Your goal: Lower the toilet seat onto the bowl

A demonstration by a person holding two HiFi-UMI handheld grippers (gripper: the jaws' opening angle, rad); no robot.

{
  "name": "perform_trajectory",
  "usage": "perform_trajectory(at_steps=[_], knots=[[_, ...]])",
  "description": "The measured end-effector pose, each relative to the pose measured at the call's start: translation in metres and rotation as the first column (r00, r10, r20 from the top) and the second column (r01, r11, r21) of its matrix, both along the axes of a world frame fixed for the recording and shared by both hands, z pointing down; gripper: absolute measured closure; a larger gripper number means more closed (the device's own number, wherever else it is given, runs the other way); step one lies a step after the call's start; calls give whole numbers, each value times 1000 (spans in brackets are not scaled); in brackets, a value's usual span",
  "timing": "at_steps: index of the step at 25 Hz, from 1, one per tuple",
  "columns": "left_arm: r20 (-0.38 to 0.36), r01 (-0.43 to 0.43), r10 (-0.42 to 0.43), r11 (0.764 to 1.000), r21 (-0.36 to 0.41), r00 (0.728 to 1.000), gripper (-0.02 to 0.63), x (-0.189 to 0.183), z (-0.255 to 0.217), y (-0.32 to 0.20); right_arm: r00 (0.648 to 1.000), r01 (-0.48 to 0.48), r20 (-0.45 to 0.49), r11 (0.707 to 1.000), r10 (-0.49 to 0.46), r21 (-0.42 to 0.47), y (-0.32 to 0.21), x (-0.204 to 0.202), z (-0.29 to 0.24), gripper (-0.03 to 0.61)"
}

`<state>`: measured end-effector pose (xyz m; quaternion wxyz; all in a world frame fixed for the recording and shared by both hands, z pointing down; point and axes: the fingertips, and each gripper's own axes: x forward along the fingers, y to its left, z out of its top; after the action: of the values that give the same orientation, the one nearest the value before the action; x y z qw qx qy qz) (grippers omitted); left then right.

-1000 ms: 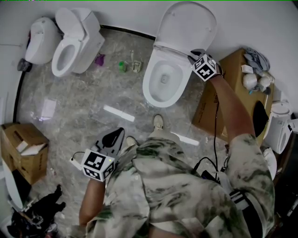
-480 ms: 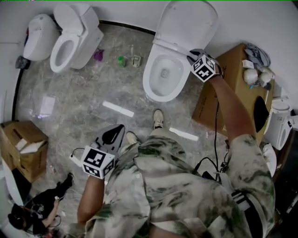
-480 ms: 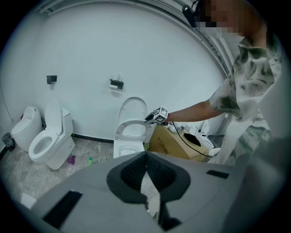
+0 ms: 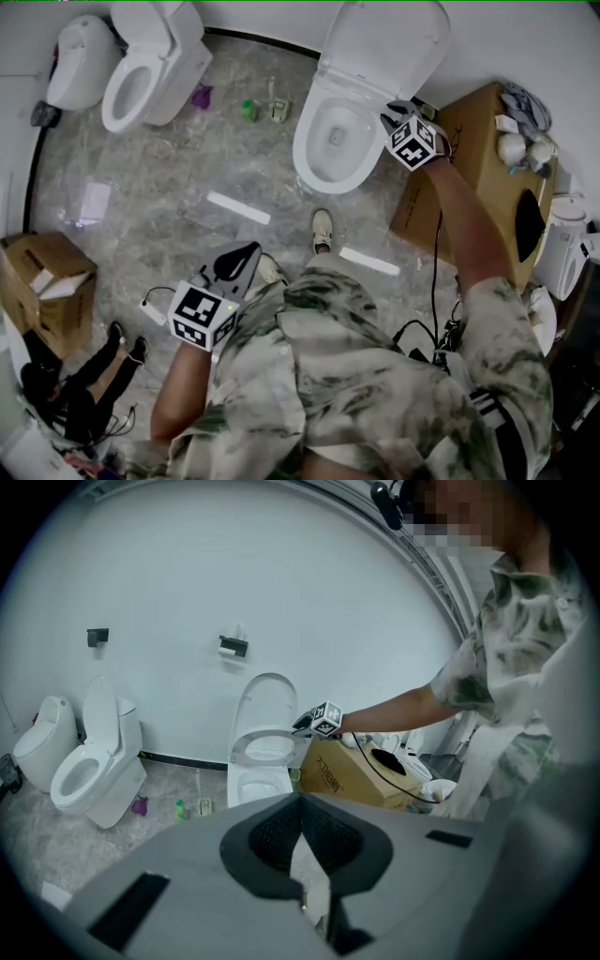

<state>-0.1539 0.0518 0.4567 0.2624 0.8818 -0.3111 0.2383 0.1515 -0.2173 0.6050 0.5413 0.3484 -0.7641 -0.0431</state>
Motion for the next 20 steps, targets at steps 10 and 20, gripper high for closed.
perform_trajectory(at_steps=[10,20], knots=[[-2,-39,39,999,-8,999,592,1,9,8,1000,18,-20,1000,-18,-5,30,-16,22,458],[13,-54,55,998,-41,998,592,-4,23,17,998,35,-46,999,-36,-24,54,-31,51,453]])
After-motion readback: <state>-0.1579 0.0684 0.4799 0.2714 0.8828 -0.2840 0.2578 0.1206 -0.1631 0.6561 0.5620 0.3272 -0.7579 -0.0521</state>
